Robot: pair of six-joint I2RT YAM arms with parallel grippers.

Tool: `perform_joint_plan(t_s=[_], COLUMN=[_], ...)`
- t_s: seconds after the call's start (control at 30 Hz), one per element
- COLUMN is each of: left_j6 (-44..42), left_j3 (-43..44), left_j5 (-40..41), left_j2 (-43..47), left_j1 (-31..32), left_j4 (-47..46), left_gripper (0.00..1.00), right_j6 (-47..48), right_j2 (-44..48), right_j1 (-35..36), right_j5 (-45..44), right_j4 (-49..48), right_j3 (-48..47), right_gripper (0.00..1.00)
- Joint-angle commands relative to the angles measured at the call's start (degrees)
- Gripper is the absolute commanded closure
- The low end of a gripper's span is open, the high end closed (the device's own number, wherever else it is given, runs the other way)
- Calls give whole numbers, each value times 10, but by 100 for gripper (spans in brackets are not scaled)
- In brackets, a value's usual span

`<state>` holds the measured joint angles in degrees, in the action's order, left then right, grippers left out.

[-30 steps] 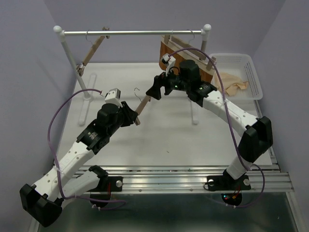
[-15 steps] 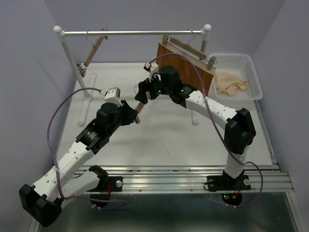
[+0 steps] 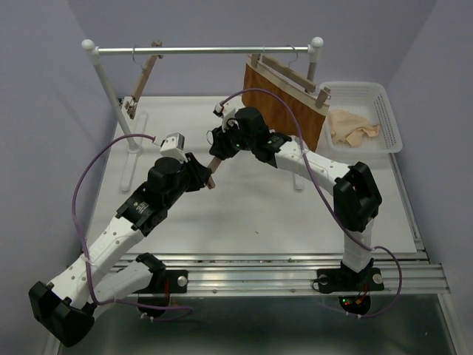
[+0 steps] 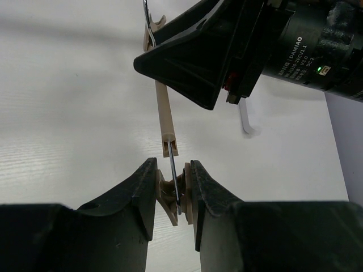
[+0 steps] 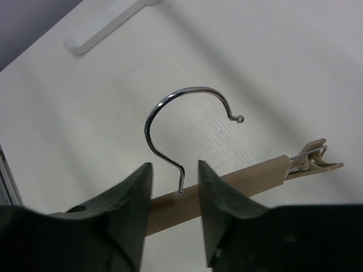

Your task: Remove the underwear clipped to the hanger

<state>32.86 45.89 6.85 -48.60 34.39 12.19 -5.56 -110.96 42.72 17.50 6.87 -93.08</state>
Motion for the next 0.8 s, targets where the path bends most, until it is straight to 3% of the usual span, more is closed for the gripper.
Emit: perform_joint_plan(t_s=[0.0, 0.1, 0.13, 0.2, 0.3, 0.33, 0.43, 0.63, 0.77], left_j6=[-4, -3, -3, -3, -5, -3, 1, 9, 18], left_j3=[20, 17, 15, 12, 16, 16, 14, 2, 0], left_j5=[13, 18, 19, 16, 0, -3, -10, -4, 5], left_j2=[16, 17, 16, 15, 5, 2, -1, 16, 19], left_j1=[3, 3, 2, 3, 3, 3, 2, 3, 2], left_j4=[-46, -49, -50, -52, -50, -45, -40, -34, -35], left_gripper=[100, 100, 100, 100, 100, 84, 56, 22, 11], right_j6=[4, 2, 1, 3, 9, 10, 12, 24, 39], right_j2=[4, 6, 7, 11, 19, 21, 33, 53, 80], right_j1=[11, 11, 11, 11, 11, 11, 11, 11, 11], right_j5=[-13, -11, -7, -1, 3, 3, -6, -4, 17], right_j4=[-32, -34, -35, -44, -60, -63, -90, -107, -134], right_j3=[-22, -22, -22, -20, -19, -19, -15, -4, 37], right_gripper=[62, 80, 80, 96, 99, 99, 99, 99, 99])
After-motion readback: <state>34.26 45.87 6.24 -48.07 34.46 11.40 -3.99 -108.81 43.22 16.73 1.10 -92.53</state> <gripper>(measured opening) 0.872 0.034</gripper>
